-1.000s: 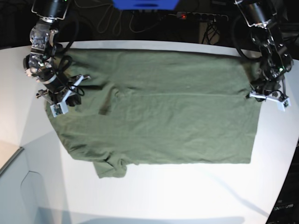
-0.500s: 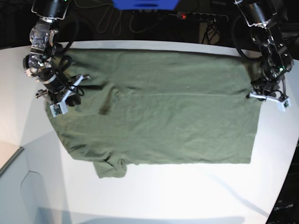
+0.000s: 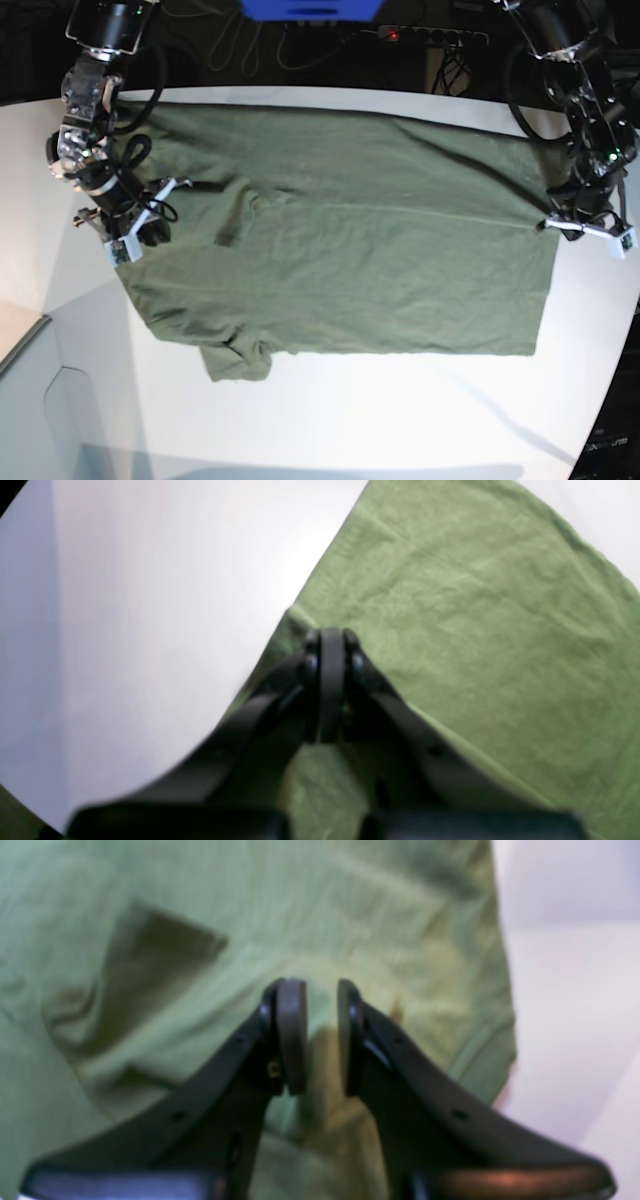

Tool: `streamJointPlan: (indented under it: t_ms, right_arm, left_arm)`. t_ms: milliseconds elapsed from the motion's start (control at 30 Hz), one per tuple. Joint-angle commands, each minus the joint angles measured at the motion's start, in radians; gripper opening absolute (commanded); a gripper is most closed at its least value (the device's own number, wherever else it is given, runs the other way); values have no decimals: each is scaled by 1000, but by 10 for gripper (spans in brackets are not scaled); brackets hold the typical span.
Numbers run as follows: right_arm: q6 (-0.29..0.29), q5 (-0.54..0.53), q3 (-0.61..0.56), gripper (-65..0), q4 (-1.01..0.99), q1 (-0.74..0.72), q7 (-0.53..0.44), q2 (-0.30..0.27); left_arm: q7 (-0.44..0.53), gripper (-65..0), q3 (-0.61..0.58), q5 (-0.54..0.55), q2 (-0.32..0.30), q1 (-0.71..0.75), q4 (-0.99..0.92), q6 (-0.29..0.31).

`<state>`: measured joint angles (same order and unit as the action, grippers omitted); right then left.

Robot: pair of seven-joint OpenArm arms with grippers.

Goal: Layout the t-shirt on the table in an organized manner, then fold the t-shirt properly
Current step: 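Regrasp the shirt edge with the right gripper near the sleeve, then pull the shirt edge with both grippers, straightening the shirt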

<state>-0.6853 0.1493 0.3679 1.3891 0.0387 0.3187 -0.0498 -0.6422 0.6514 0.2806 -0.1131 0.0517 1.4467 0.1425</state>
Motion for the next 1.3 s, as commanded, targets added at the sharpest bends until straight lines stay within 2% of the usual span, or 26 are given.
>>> streamJointPlan:
  t_ms: [0,167,300,367,567,633,967,1067,1167,1267]
  right_arm:
    - [-13,-17,3,-551,19,-9,-20,-8]
    - [-13,-17,3,-577,19,-36,-20,-8]
    - [-13,-15,3,-558,60,-27,-19,-8]
    - [-13,-15,3,-519,106,-6,-19,-8]
    - [-13,-15,3,-302,178,69,-19,-8]
    - [-13,-15,3,-272,166,91,-19,-8]
    - [-13,-14,3,-277,43,89,-19,-8]
    - [-13,-15,-2,-285,28,76,-19,-25]
    - [-13,-15,-4,-382,14,71,-19,-26]
    - [-13,-15,-4,-550,16,71,-19,-28]
  left_arm:
    - [26,-649,1,4,-9,-16,16,-1]
    - [26,-649,1,4,-9,-31,-11,3]
    - [26,-649,1,4,-9,-40,-21,3]
    - [26,-649,1,4,-9,-40,-21,3]
    - [26,-649,1,4,-9,-42,-21,3]
    - [26,-649,1,4,-9,-42,-21,3]
    - [28,-649,1,4,-9,-43,-28,3]
    - [28,-649,1,4,-9,-56,-54,3]
    - [28,-649,1,4,-9,-62,-68,3]
    - [28,-649,1,4,-9,-63,-64,3]
